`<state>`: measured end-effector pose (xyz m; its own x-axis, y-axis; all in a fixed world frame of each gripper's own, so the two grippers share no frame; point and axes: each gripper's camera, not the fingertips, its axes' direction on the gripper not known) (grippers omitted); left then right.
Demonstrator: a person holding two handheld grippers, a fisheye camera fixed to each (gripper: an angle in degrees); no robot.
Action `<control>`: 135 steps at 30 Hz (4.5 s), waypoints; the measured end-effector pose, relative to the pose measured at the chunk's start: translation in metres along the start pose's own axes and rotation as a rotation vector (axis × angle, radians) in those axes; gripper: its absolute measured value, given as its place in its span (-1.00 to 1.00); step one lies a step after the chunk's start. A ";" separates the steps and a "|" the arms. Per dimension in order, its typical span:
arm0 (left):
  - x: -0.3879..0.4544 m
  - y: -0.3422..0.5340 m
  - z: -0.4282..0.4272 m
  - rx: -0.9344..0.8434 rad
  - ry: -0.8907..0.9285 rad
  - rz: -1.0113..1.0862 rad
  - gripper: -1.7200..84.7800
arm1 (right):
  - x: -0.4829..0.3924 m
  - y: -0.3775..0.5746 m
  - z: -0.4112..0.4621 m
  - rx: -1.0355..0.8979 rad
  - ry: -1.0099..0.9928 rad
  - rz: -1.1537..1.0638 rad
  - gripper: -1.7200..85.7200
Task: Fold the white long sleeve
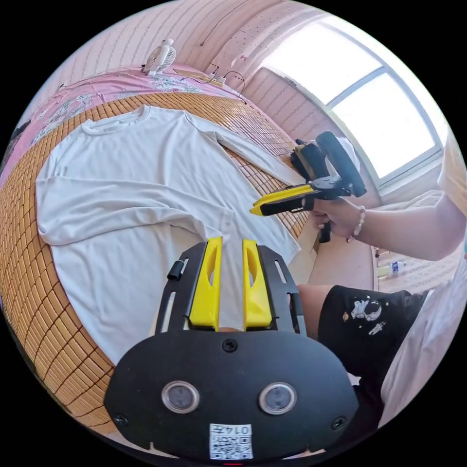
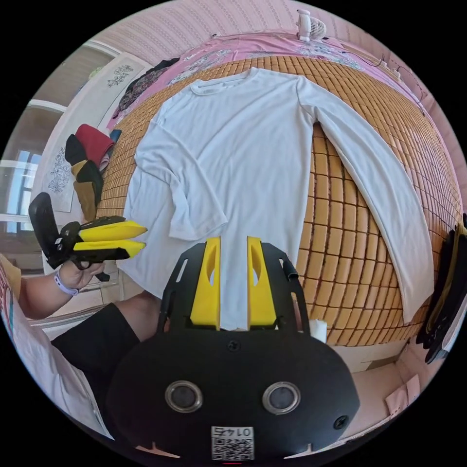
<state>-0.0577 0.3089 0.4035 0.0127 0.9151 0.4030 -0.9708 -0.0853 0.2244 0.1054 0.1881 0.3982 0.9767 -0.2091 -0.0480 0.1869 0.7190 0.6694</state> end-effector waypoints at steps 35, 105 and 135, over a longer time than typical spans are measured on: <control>-0.029 -0.045 -0.010 0.047 -0.175 0.014 -0.83 | 0.049 0.022 -0.049 -0.060 -0.037 -0.031 -0.81; 0.042 -0.131 0.170 -0.370 -0.028 0.182 -0.82 | 0.108 0.180 -0.023 0.346 0.020 0.189 -0.96; 0.131 -0.377 0.307 -0.232 -0.142 0.565 -0.98 | 0.275 0.327 -0.110 0.942 -0.202 0.623 -0.92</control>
<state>0.3836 0.3396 0.6444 -0.5015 0.6910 0.5205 -0.8634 -0.4382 -0.2500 0.4467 0.4381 0.5222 0.8215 -0.1546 0.5488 -0.5591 -0.0292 0.8286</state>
